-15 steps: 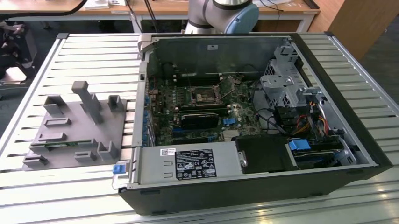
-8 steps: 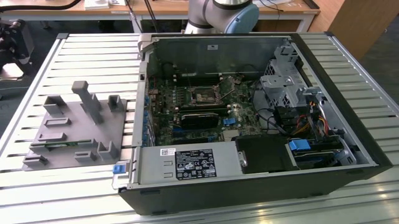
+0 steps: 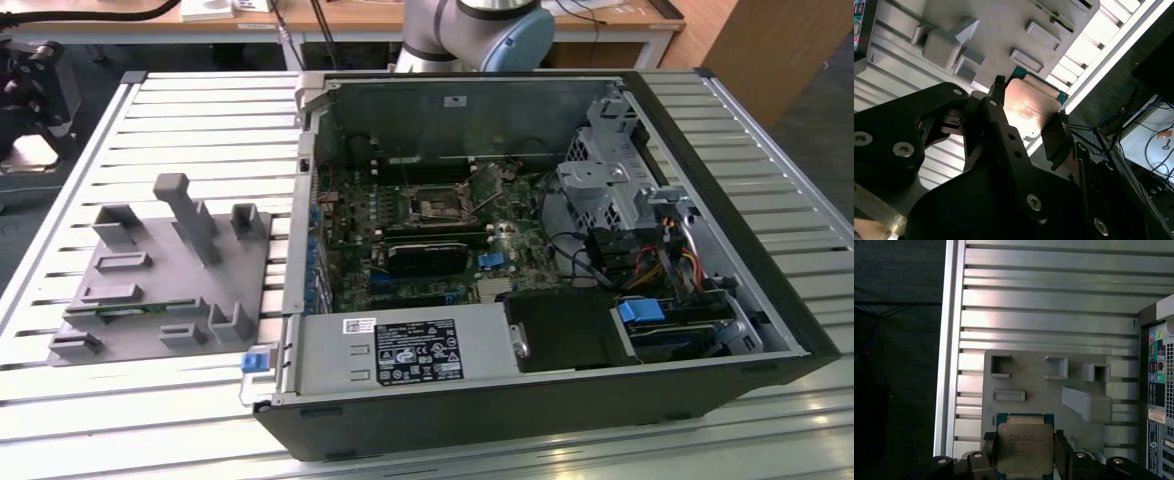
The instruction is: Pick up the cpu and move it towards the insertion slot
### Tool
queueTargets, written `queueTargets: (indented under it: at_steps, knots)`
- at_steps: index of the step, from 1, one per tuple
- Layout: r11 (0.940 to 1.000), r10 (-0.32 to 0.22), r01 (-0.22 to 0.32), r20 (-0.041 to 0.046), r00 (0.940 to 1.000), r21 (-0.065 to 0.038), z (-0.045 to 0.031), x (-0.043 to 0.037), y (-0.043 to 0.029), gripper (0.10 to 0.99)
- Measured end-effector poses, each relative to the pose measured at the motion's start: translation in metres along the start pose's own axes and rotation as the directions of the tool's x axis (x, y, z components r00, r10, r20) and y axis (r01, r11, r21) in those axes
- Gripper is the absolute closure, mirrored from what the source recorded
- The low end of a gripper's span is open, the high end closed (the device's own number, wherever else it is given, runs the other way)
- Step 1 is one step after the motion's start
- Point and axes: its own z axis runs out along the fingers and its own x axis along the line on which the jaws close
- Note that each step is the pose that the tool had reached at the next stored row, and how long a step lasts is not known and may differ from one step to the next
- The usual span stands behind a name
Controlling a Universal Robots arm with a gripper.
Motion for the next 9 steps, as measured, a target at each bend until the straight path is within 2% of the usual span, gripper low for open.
queueTargets:
  at_steps: [6,9]
  knots:
    - [1.0,0.0,0.0,-0.0001,1.0,0.0,-0.0004,-0.0077,-0.0001,0.545]
    - [1.0,0.0,0.0,0.0,1.0,0.0,-0.0049,-0.0077,0.0001,0.545]
